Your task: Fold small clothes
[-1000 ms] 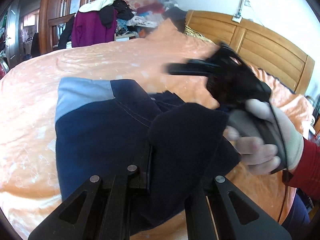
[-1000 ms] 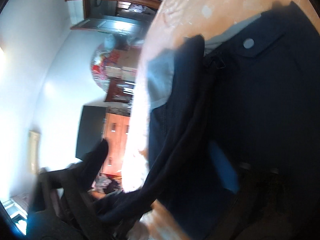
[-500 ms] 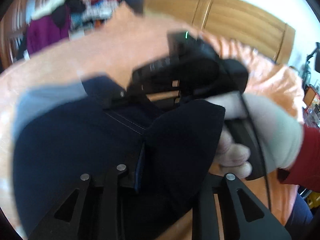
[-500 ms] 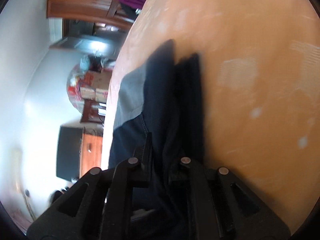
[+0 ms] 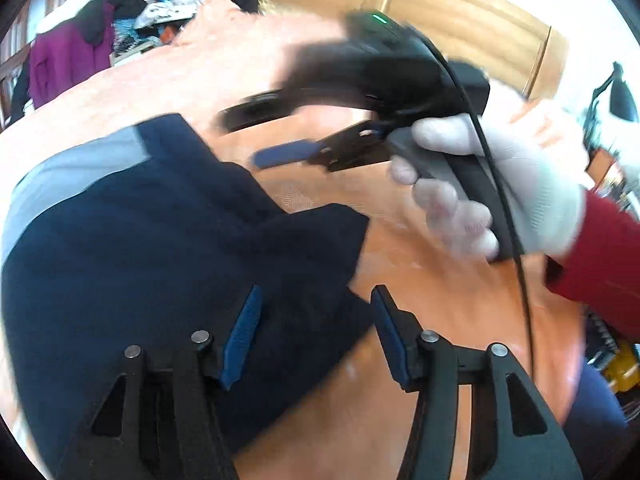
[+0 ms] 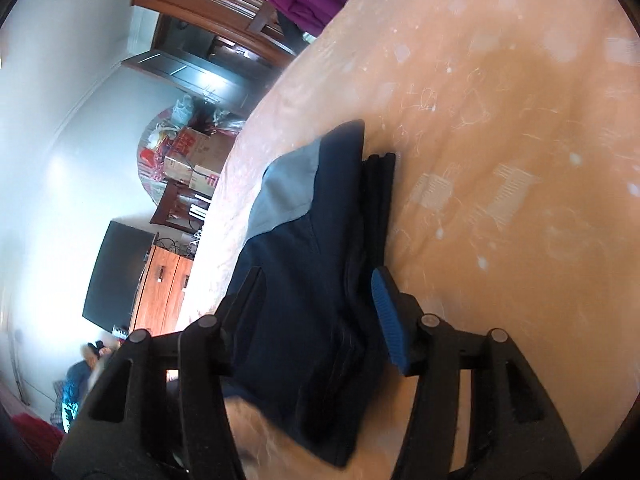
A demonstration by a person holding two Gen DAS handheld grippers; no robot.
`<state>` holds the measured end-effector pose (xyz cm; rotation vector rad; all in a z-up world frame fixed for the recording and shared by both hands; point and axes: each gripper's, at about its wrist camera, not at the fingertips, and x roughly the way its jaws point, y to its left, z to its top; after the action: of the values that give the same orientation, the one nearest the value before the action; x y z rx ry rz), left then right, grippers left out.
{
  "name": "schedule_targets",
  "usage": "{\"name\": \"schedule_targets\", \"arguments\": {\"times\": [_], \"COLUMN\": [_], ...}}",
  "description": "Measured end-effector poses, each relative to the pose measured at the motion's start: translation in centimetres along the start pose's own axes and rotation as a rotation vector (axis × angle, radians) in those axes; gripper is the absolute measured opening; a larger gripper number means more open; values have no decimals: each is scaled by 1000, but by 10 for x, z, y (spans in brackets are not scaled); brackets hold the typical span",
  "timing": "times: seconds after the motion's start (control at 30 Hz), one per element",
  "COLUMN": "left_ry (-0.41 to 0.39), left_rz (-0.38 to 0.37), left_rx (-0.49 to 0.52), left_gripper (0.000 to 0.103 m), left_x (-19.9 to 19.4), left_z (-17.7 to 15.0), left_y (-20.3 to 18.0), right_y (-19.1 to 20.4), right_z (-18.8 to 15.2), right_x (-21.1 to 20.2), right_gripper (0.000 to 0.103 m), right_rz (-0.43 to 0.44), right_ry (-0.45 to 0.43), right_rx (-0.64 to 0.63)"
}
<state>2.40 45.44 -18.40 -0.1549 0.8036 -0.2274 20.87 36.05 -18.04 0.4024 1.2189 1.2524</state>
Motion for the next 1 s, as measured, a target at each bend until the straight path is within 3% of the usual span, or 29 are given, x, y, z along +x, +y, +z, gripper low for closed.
{"name": "schedule_targets", "arguments": {"times": [0.13,0.27,0.3,0.37,0.47,0.57,0.77,0.87,0.93,0.97,1.0], "left_ry": [-101,-81,-84,-78,-67,-37,-12,0,15,29,35], "left_rz": [98,171,171,207,285,420,466,436,463,486,491], "left_rx": [-139,-253,-248,-180,-72,30,-94,-91,-70,-78,-112], "left_gripper": [59,58,58,58,59,67,68,68,71,69,59], "left_x": [-55,-65,-68,-72,-77,-77,-75,-57,-48,-42,-43], "left_z": [-17,-33,-36,-41,-52,-64,-81,-77,-73,-72,-70], "left_y": [40,74,75,67,51,46,69,76,77,83,94], "right_y": [0,2,2,-1,0,10,25,18,15,14,13], "right_z": [-18,-42,-48,-55,-59,-55,-59,-61,-63,-65,-66], "right_x": [2,6,4,4,9,14,20,19,19,19,20], "right_gripper": [49,49,50,61,62,60,55,55,55,55,55], "right_rz": [-43,-46,-40,-46,-82,-101,-116,-114,-110,-115,-116], "right_ry": [58,92,88,87,100,95,108,102,108,111,114], "right_rx": [-39,-52,-43,-30,-49,-84,-151,-120,-109,-105,-101]}}
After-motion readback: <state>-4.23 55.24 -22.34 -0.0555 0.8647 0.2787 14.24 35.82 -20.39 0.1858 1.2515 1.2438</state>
